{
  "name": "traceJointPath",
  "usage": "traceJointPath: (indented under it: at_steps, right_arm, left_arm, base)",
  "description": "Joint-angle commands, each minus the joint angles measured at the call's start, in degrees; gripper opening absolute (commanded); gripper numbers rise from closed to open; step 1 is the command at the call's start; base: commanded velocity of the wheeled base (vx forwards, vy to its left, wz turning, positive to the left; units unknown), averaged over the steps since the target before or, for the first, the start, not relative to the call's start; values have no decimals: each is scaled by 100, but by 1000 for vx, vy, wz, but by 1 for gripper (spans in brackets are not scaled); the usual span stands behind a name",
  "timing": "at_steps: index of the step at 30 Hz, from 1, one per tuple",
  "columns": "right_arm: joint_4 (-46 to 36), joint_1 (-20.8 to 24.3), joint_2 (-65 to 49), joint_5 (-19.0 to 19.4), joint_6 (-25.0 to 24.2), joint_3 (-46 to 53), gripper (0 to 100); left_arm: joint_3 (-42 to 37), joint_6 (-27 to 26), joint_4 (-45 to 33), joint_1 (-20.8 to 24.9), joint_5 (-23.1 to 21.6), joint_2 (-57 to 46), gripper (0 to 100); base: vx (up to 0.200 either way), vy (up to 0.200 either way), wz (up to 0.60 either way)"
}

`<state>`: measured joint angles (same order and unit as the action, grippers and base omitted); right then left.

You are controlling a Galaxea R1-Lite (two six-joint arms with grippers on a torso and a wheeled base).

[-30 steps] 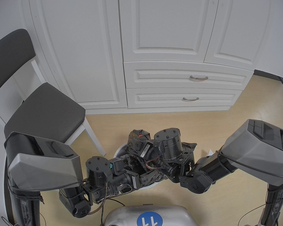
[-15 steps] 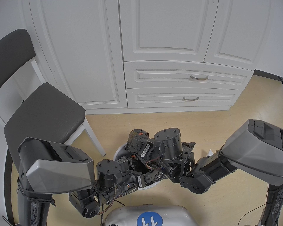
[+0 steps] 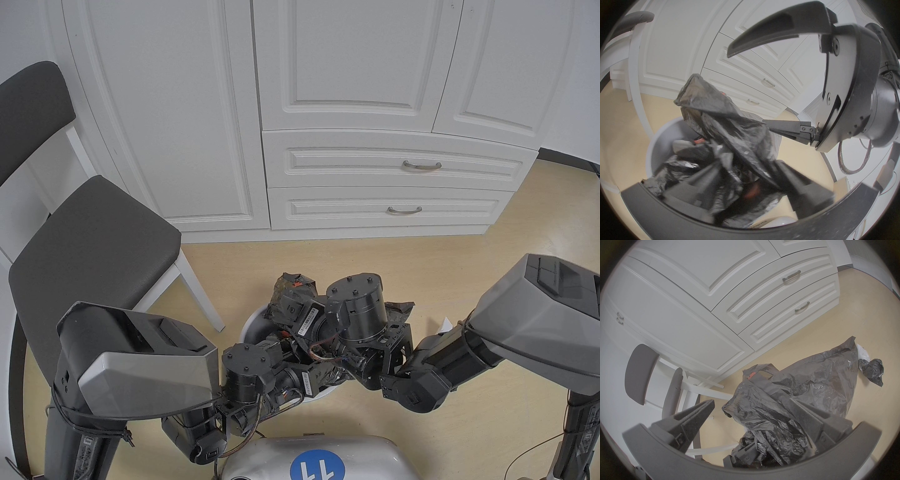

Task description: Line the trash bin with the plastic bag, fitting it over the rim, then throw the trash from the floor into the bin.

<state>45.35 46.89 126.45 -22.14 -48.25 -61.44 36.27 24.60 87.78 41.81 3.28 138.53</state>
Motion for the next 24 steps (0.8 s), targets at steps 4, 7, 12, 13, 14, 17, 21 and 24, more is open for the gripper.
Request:
traceJointPath:
  at_steps: [4, 7, 12, 13, 14, 17, 21, 24]
  right_arm:
    - [18, -13, -86, -10, 0, 36, 100]
    - [9, -30, -253, -1, 44, 132, 100]
    - [0, -232, -912, 17, 554, 554, 100]
    - [9, -268, -1017, 25, 694, 633, 100]
    - [79, -338, -1184, 60, 870, 774, 100]
    - [88, -531, -1483, 122, 1125, 1002, 100]
    - [-9, -786, -1729, 315, 1432, 1178, 100]
    - [88, -1006, -1800, 456, 1977, 1459, 100]
  left_arm:
    - [-23, -17, 2, -15, 6, 33, 0]
    - [-41, -34, 2, -33, 6, 16, 0]
    - [-287, -175, -16, -226, -73, -274, 0]
    - [-331, -236, -42, -270, -82, -353, 0]
    - [-401, -351, -121, -349, -108, -494, 0]
    - [-515, -597, -473, -543, -214, -960, 0]
    - [-515, -641, -1264, -815, -337, -1707, 0]
    - [-384, -632, -2424, -982, -433, -2542, 0]
  base:
    - [0, 0, 0]
    - [0, 0, 0]
    - [0, 0, 0]
    - [0, 0, 0]
    - [0, 0, 0]
    - [0, 0, 0]
    - [0, 0, 0]
    - [0, 0, 0]
